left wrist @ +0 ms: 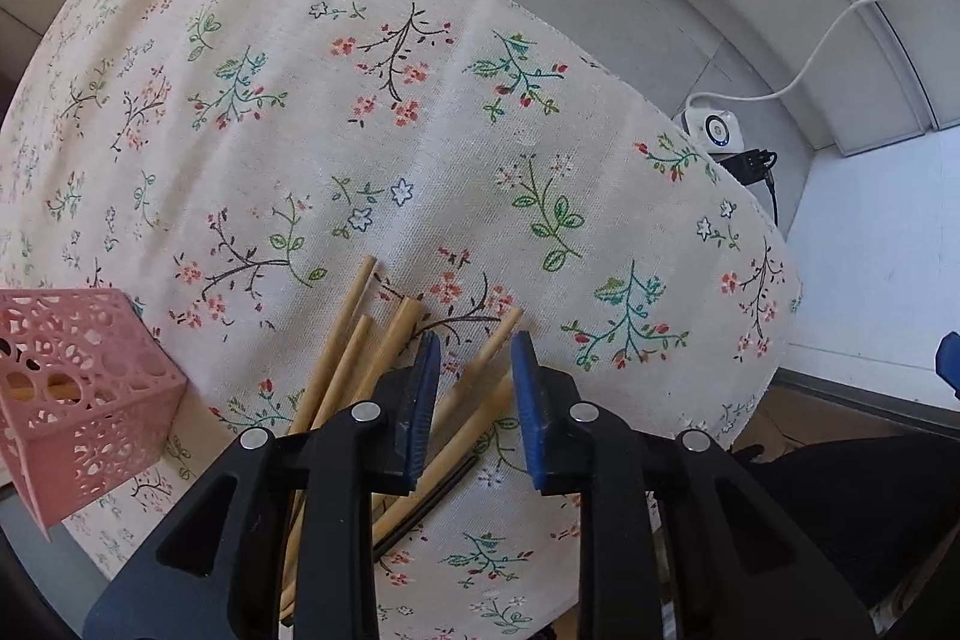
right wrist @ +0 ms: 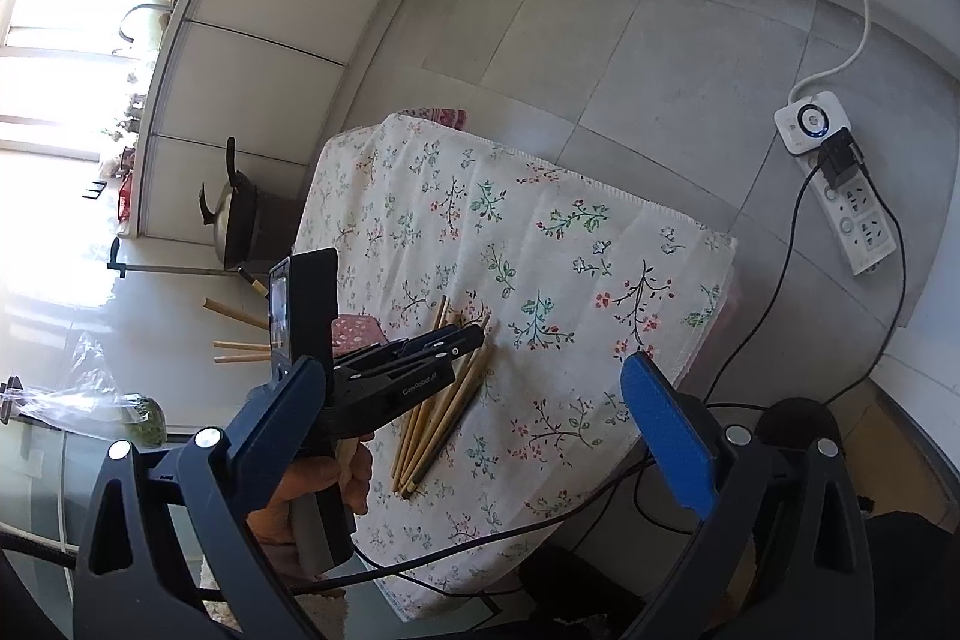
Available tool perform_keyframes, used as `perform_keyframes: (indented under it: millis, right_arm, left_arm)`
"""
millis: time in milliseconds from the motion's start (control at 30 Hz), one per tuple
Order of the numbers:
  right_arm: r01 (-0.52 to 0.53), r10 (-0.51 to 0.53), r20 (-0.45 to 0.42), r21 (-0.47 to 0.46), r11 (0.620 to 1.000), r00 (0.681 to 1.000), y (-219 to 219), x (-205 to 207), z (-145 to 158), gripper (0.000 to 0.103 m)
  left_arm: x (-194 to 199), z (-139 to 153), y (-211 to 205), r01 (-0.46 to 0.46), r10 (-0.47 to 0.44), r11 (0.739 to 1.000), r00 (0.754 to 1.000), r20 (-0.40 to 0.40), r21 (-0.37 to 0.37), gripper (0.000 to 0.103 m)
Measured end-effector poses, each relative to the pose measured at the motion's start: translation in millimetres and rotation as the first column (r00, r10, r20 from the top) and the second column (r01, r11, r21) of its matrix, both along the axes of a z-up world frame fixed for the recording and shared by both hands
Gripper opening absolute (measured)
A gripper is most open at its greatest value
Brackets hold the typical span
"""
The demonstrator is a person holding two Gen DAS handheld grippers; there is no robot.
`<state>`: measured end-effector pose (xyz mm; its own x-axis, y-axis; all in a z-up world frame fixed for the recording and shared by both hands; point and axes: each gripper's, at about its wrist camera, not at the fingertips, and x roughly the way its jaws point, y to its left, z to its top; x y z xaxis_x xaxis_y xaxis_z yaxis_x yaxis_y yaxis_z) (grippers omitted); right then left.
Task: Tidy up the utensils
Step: 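Close the left tool on one wooden chopstick from the bundle and lift it, then grasp a wooden chopstick with the right tool while the left tool holds its chopstick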
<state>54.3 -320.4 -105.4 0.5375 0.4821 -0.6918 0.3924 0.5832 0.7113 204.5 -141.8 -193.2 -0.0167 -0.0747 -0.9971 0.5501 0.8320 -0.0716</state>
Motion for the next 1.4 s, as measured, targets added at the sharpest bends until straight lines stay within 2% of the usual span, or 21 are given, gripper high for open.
perform_keyframes:
  millis: [167,367,433,500,600,733,933,1033,1167,1267,1400]
  right_arm:
    - [-0.004,0.004,-0.001,-0.004,1.000,1.000,0.6,0.6,-0.2,0.096]
    - [-0.008,0.008,-0.004,-0.008,1.000,1.000,1.9,1.1,-1.7,0.096]
    - [-0.007,0.007,-0.008,-0.018,1.000,1.000,2.8,1.6,-3.1,0.096]
    - [-0.004,0.003,-0.022,-0.030,1.000,1.000,3.7,3.1,-6.6,0.096]
    - [-0.001,-0.001,-0.044,-0.042,0.999,0.999,5.4,6.6,-12.2,0.096]
    - [-0.020,0.015,-0.056,-0.078,0.997,0.998,16.5,13.1,-18.1,0.096]
    - [-0.129,0.113,-0.127,-0.123,0.984,0.985,66.5,38.8,-37.4,0.096]
    - [-0.189,0.170,-0.167,-0.105,0.976,0.971,98.5,56.8,-50.6,0.085]
    - [-0.236,0.209,-0.208,-0.113,0.965,0.956,134.2,79.1,-69.3,0.053]
    - [-0.261,0.221,-0.242,-0.147,0.954,0.945,152.5,94.2,-84.7,0.032]
    - [-0.272,0.213,-0.276,-0.197,0.942,0.937,167.8,103.6,-97.7,0.023]
  left_arm:
    - [-3.7,-15.1,-6.9,0.017,-0.019,0.998,0.999,0.027,0.064,0.026]
    - [-9.0,-19.2,-10.3,0.060,-0.065,0.995,0.996,0.060,0.076,0.026]
    - [-12.3,-19.0,-9.4,0.062,-0.066,0.996,0.995,0.078,0.060,0.025]
    - [-14.9,-20.0,-4.3,0.057,-0.060,0.998,0.993,0.104,0.036,0.013]
    - [-22.2,-14.1,7.0,0.058,-0.063,0.998,0.981,0.184,0.035,0.010]
    - [-39.4,15.5,31.1,0.043,-0.036,0.999,0.957,0.287,-0.021,0.006]
    - [-89.4,87.8,81.4,0.016,0.048,0.990,0.900,0.432,-0.144,0.005]
    - [-121.4,115.4,109.0,-0.014,0.109,0.982,0.861,0.497,-0.190,0.005]
    - [-151.3,141.4,143.9,-0.047,0.174,0.971,0.815,0.553,-0.235,0.005]
    - [-165.3,146.3,163.1,-0.064,0.203,0.964,0.801,0.564,-0.257,0.005]
    - [-169.3,151.2,172.2,-0.065,0.222,0.958,0.787,0.576,-0.280,0.005]
